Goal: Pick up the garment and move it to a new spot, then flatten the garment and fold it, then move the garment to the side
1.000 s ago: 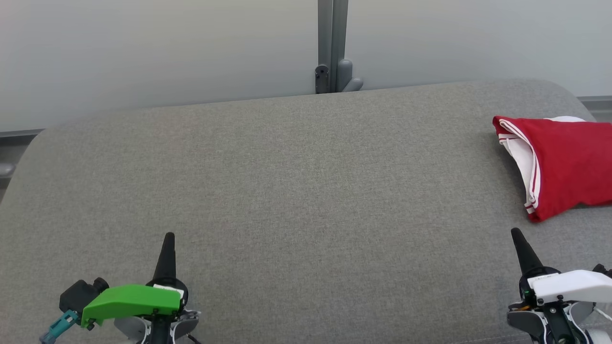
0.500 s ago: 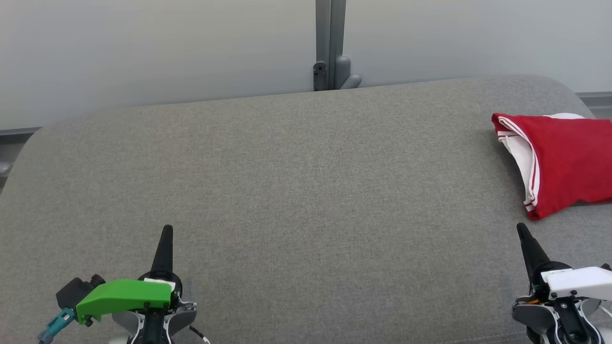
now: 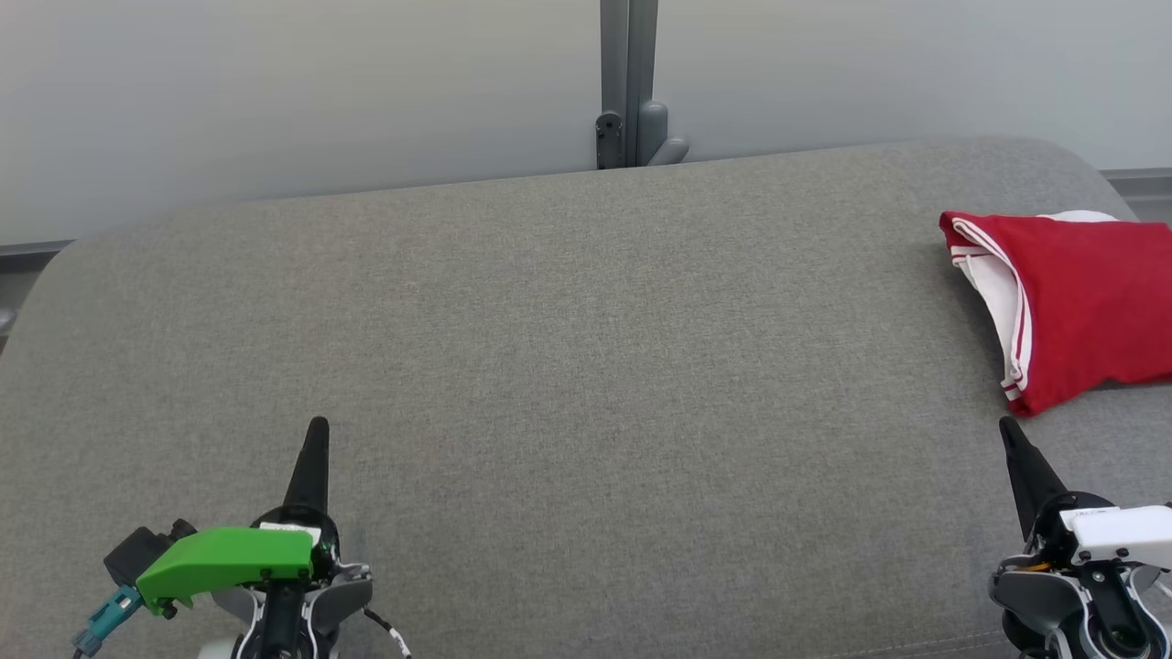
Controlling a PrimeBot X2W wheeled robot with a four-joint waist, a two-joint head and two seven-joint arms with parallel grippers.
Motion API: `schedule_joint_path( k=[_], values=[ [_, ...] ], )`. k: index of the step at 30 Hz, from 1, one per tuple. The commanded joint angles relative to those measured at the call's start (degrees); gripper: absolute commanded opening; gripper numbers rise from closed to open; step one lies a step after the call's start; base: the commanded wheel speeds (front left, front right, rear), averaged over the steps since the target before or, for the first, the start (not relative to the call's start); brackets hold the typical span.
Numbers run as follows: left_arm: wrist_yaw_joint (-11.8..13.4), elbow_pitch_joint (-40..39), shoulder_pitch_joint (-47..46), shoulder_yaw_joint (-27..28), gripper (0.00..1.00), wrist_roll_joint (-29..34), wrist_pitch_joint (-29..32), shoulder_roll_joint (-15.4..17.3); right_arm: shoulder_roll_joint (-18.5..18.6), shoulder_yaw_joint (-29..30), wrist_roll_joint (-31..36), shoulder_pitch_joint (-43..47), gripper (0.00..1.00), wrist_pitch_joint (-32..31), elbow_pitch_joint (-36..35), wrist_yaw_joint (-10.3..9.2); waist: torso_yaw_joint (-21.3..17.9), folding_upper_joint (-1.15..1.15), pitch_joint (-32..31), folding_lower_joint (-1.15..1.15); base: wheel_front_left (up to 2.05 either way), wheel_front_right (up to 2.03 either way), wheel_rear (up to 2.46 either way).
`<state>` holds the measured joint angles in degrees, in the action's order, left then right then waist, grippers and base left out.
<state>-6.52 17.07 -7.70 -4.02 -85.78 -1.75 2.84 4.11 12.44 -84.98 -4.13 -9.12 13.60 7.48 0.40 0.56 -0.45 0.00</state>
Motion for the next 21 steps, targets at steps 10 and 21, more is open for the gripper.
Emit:
schedule_joint_path(
  k=[10, 21],
  values=[
    [-0.75, -0.46, -1.52, 0.54, 0.00, -4.37, 0.84, 0.07, 0.17, 1.43, -4.51, -1.28, 0.00, -1.75, 0.15, 0.02, -0.20, -0.51, 0.33, 0.00, 0.00, 0.00, 0.00],
    [-1.22, -0.55, -1.91, 0.83, 0.00, -8.17, 1.65, 0.07, 0.08, 2.58, -8.29, -1.67, 0.00, -3.20, 0.32, 0.02, -0.41, -0.56, 0.69, 0.00, 0.00, 0.00, 0.00]
  ],
)
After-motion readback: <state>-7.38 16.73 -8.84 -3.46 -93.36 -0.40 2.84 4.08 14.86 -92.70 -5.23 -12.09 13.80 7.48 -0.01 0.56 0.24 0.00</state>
